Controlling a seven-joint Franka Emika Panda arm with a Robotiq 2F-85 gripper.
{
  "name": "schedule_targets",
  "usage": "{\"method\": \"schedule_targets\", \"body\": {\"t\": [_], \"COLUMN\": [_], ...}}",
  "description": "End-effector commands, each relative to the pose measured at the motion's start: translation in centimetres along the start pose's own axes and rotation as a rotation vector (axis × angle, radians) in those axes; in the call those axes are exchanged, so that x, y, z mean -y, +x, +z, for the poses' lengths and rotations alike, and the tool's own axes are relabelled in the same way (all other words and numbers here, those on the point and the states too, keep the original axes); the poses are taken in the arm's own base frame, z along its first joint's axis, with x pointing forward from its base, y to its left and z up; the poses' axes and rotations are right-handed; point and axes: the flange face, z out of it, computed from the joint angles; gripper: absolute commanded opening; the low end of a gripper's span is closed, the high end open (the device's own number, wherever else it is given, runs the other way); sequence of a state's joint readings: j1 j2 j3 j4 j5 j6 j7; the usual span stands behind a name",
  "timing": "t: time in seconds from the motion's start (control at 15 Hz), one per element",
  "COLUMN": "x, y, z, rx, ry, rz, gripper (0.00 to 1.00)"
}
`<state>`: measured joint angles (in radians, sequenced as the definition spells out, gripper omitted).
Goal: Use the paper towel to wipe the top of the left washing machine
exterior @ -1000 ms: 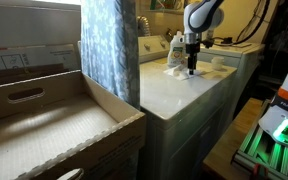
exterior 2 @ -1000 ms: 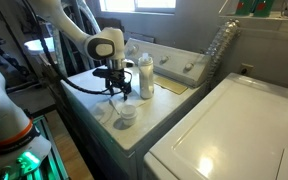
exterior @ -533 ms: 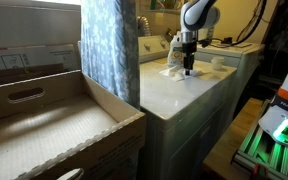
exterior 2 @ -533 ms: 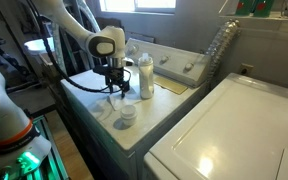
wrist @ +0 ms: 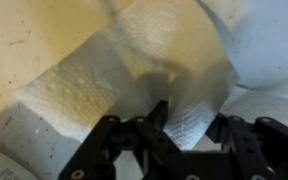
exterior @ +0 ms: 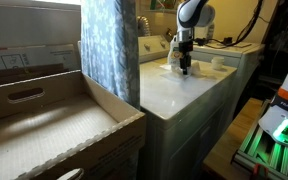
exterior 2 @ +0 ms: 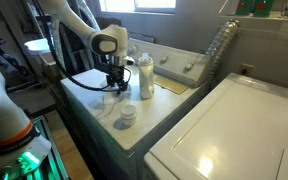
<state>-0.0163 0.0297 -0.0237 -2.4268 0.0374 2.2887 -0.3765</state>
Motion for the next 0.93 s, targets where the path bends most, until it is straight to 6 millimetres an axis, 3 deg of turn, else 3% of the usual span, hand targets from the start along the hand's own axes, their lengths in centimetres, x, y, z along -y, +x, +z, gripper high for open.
{"method": "schedule_targets", "body": {"t": [0.0,0.07,0.4,0.73,0.87], "x": [-0.4,-0.5,-1.3,-2.6,-3.0], "y": [0.0,-0.2,-1.8,-3.5,-3.5], "z": [-0.1,-0.8,-3.7,-4.5,-5.3], "rx": [0.012,0.007,0.005,0.078,0.002], "ry": [0.028,0.018,-0.038,-0.226,-0.208], "rz": [0.042,0.053,0.109,0.117,0.122], "gripper": [0.05,0.00,0.00,0.00,0.00]}}
